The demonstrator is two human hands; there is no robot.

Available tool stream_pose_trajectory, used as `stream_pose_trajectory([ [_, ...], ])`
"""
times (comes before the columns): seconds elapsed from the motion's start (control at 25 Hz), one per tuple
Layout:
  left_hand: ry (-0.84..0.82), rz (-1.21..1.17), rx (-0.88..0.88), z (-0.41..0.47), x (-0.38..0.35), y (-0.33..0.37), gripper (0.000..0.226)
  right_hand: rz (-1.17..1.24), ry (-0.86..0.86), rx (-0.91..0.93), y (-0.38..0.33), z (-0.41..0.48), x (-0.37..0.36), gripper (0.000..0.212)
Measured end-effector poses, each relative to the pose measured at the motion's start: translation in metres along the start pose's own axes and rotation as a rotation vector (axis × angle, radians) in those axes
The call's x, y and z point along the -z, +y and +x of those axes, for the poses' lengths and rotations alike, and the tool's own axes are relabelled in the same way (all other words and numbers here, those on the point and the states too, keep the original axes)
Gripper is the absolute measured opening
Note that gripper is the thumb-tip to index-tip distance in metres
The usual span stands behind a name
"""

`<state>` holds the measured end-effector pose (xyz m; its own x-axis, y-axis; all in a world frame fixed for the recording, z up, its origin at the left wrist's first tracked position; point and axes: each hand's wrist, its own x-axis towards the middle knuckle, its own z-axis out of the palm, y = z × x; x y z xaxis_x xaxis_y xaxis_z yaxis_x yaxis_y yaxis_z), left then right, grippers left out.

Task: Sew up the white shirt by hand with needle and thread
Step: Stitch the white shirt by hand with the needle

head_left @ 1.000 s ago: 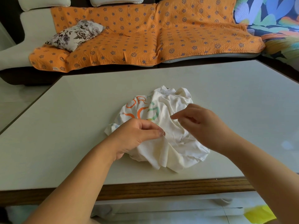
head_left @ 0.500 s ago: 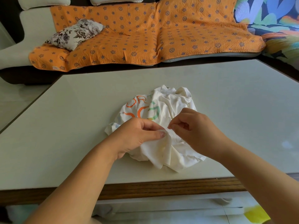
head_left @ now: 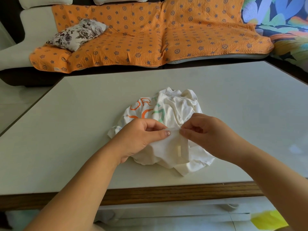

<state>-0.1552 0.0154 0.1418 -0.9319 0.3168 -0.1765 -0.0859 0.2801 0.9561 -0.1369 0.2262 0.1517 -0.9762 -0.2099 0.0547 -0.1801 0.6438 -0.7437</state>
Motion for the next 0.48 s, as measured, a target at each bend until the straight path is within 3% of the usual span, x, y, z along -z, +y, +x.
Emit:
stream_pose_trajectory([
  [0.2,0.043,0.022,-0.049,0.003,-0.005,-0.003,0.001,-0.034,0.004,0.027,0.002,-0.002,-0.001,0.015],
  [0.28,0.053,0.013,-0.058,0.004,-0.005,-0.003,0.004,-0.016,0.079,-0.006,0.001,-0.003,0.0,0.02],
  [0.4,0.051,0.006,-0.057,0.004,-0.005,-0.003,0.005,0.195,0.196,-0.057,-0.004,-0.009,0.004,0.028],
  [0.48,0.054,0.007,-0.062,0.004,-0.006,-0.002,0.006,0.447,0.14,-0.061,-0.01,-0.015,0.005,0.026],
])
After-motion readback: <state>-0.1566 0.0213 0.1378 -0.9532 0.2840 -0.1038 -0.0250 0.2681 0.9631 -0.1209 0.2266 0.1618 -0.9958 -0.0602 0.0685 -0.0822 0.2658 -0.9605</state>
